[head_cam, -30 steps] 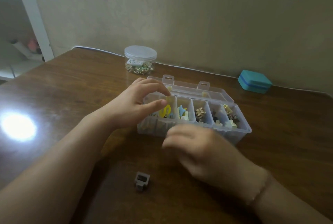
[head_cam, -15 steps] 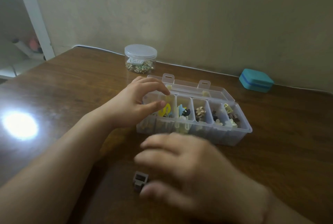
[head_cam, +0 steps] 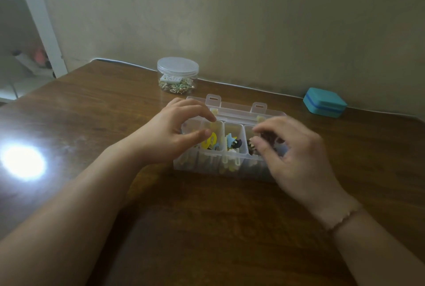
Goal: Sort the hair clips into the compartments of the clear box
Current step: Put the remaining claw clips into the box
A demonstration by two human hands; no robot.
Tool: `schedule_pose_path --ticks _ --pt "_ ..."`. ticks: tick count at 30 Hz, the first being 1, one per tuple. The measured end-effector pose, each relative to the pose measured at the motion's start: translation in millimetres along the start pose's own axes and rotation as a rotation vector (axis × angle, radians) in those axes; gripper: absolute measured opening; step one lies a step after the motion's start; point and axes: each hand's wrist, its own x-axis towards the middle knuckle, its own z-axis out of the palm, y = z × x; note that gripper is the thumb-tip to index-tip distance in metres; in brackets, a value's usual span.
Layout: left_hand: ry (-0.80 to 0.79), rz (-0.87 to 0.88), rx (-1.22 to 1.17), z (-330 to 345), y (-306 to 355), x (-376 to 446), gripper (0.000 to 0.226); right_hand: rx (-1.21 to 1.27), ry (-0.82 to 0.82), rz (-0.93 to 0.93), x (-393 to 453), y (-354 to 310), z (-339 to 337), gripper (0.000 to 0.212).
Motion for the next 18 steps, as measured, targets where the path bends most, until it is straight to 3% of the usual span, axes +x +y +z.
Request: schedule_pose_path --ticks 5,9,18 --pt "0.002 0.001 0.004 -1 0 0 0.037 -0.143 -0.023 -0.009 0 2 6 0.038" --pt "0.005 0.011 0.007 -1 1 0 0.04 -0.269 -0.234 -0.104 2 -7 8 0.057" --pt "0.007 0.006 0.013 0 2 0 0.039 -0.376 -0.342 -0.157 6 -6 12 0.067"
